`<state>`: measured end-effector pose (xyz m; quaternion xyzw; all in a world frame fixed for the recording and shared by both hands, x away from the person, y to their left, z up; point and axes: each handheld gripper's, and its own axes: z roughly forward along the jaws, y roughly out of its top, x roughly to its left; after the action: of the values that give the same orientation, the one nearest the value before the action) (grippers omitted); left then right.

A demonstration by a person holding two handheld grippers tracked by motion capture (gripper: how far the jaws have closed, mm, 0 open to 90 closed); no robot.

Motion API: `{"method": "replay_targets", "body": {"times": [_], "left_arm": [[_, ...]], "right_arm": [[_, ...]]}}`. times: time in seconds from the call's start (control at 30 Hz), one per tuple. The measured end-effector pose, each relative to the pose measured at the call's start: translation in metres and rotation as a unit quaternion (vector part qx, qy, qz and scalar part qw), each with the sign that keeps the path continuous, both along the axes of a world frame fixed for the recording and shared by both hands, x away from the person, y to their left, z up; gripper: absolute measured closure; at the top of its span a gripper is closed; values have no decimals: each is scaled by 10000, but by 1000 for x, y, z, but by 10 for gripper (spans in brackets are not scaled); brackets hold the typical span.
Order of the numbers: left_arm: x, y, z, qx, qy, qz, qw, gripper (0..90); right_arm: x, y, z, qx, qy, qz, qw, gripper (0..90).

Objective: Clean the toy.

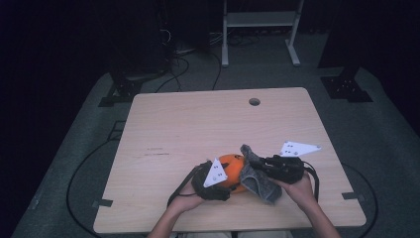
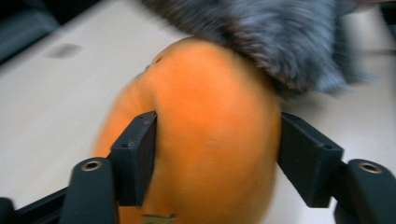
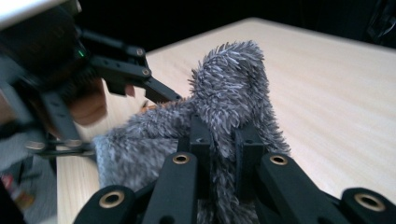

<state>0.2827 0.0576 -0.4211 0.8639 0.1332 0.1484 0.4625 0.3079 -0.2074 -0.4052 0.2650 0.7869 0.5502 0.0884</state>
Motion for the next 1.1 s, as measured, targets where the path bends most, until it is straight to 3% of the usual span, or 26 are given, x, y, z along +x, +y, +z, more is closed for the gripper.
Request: {"method": "replay_targets", "body": {"times": [0.03,0.07,0.17,0.2,0.23,0.37,0.47,0.5,0.57,0.6,0.67,0.73,0.8,0.83,0.87,0.97,1.0,1.03,1.1], "left_arm": [[0,0,0,0,0,0,10000,316],[0,1,1,-49,123,-141,9998,305],[1,6,6,-211,244,-242,9992,286],[4,9,8,-445,227,-114,9987,286],[6,10,9,-500,190,-41,9986,288],[10,11,5,-537,235,201,9981,361],[12,13,-3,-408,478,304,9976,414],[12,13,-3,-408,478,304,9976,421],[13,14,-1,-320,645,253,9971,428],[11,15,1,-158,798,92,9966,434],[10,15,3,-74,771,-7,9970,434],[8,15,9,28,557,-258,9981,396],[9,15,12,23,509,-304,9982,374],[11,14,15,-34,448,-300,9985,343],[16,10,19,-71,312,-313,9990,257],[24,2,19,107,328,-319,9989,175],[32,-5,14,291,600,-380,9970,160],[32,-5,14,291,600,-380,9970,158],[34,-9,5,390,785,-450,9951,160]], "right_arm": [[0,0,0,0,0,0,10000,805],[0,3,-7,-279,74,76,9996,806],[0,2,-12,-225,264,237,9991,806],[-3,1,-13,-323,287,324,9985,805],[-5,0,-13,-352,301,418,9981,805],[-9,1,-14,-461,327,577,9967,805],[-11,-8,-14,-361,283,408,9981,805],[-11,-8,-14,-361,283,408,9981,805],[-10,-11,-14,-417,242,213,9986,804],[-9,-12,-16,-404,328,214,9984,804],[-8,-10,-19,-429,396,282,9979,803],[-9,-6,-22,-484,465,474,9966,802],[-10,-7,-22,-511,451,490,9965,802],[-10,-8,-22,-526,452,508,9963,802],[-10,-10,-24,-489,491,575,9959,802],[-11,-11,-25,-481,485,623,9957,802],[-12,-11,-24,-491,456,653,9956,802],[-12,-11,-24,-491,456,653,9956,802],[-12,-12,-25,-511,451,679,9954,802]]}}
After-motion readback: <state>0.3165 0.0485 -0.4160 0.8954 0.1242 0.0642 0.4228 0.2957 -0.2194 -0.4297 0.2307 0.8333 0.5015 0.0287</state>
